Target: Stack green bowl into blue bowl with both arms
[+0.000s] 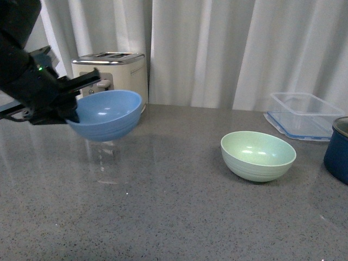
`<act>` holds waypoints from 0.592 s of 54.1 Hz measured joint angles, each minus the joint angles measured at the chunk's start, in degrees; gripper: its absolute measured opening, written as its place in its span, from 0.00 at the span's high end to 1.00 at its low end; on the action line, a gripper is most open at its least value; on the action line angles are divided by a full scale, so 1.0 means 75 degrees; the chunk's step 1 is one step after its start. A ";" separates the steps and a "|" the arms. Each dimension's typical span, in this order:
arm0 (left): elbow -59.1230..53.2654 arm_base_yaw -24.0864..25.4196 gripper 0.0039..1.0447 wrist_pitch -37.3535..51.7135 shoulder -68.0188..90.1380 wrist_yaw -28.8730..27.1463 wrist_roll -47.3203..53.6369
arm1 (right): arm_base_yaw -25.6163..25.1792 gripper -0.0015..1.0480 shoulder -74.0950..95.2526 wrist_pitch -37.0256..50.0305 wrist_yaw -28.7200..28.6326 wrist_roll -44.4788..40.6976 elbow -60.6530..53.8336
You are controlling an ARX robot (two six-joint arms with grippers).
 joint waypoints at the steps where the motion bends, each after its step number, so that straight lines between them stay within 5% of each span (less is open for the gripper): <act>1: 0.0058 -0.0102 0.97 -0.0012 0.0000 -0.0006 -0.0003 | 0.0000 0.10 0.0000 0.0000 0.0000 0.0000 0.0000; 32: 0.1737 -0.1448 0.97 -0.0711 0.1918 -0.0484 -0.0408 | 0.0000 0.10 0.0000 0.0000 0.0000 0.0000 0.0000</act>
